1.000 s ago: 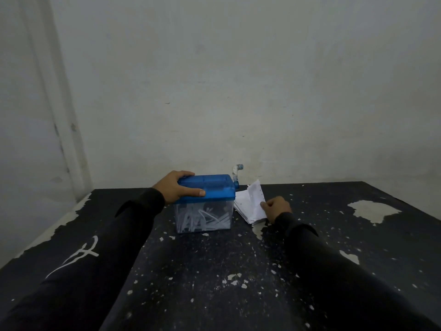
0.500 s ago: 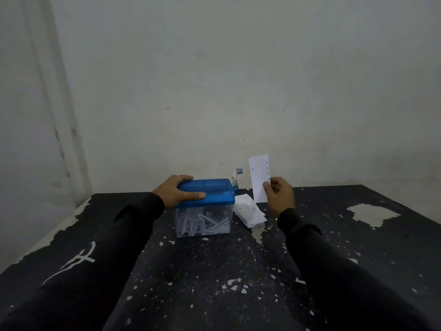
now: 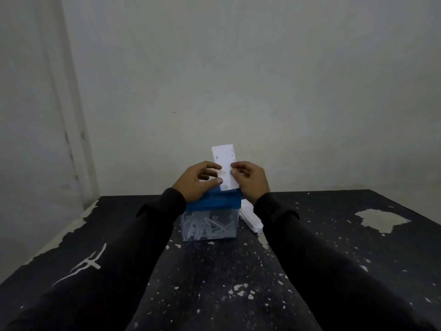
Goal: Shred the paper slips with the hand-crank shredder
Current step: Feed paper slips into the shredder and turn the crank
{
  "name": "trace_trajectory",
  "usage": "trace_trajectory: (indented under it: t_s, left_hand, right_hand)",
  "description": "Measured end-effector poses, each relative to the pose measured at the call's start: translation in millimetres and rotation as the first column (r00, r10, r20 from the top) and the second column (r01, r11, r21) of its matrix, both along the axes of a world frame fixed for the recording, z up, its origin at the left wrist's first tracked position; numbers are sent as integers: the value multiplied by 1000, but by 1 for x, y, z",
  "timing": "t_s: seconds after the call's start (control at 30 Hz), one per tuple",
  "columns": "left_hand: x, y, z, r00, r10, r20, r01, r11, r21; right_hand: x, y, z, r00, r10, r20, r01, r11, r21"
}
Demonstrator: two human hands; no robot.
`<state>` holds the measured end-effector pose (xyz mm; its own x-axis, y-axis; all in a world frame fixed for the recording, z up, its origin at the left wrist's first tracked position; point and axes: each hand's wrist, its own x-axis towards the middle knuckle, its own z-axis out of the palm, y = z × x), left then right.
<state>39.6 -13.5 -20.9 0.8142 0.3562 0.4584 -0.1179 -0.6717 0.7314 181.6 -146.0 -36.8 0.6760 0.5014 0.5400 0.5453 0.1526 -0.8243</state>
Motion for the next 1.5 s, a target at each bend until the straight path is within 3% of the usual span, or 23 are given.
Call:
trace_trajectory:
  t_s: [0.1,0.17,0.33,0.47,0.7,1.0,1.2,1.33,1.5]
  left_hand:
    - [1,7,-2,997,71,18,-70,997,-22]
    - [-1,14,-3,988,148,51,-147,989,-30]
    - [-11,33,-9,968,238,84,-232,970,-77]
    - [-14,38,-14,963,255,88,-248,965,-80]
    - [-15,40,-17,970,234,63,-235,972,5]
    - [-16,41,-20,969,241,56,-245,966,79]
    - [-12,44,-28,958,282,44,-281,959,-33]
    - [-6,49,-40,959,278,-63,-281,958,-54]
    - [-10,41,-44,986,119,-115,-128,989,-75]
  right_hand:
    - [-9,12,4,991,96,93,-88,992,-93]
    - [-10,15,3,982,79,171,-57,990,-130]
    - [12,3,-10,874,-228,428,319,936,-152]
    - [21,-6,-21,887,-150,436,343,847,-406]
    - [17,-11,-20,850,-60,523,388,742,-546]
    - [16,-10,-22,970,-7,242,171,728,-664]
    - [15,-8,-11,979,16,204,147,639,-755]
    - [11,-9,-2,979,26,201,146,593,-792]
    - [0,-15,-5,991,-5,132,107,611,-784]
